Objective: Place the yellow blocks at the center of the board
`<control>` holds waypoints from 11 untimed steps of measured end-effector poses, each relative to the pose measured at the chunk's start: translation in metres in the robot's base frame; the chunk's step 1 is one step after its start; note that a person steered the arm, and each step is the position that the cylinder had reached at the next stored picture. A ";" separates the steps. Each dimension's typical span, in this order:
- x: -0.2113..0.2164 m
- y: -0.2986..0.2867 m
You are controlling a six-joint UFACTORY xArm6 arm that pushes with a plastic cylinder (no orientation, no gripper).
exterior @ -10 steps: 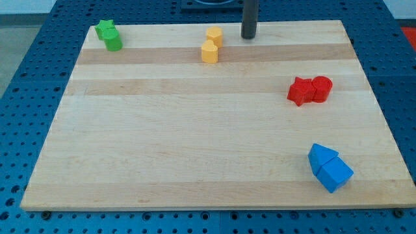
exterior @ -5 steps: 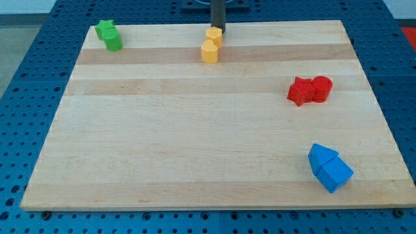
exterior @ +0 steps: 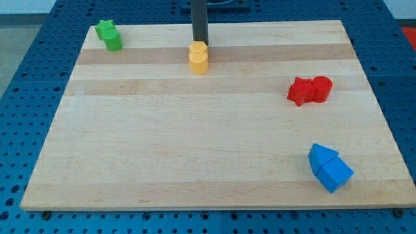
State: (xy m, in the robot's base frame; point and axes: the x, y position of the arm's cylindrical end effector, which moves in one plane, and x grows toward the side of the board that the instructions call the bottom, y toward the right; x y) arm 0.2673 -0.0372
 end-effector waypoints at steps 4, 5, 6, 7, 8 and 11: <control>0.055 0.013; 0.057 0.013; 0.034 0.001; 0.016 -0.026; 0.018 -0.066; 0.073 -0.088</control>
State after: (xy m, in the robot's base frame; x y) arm 0.3402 -0.1249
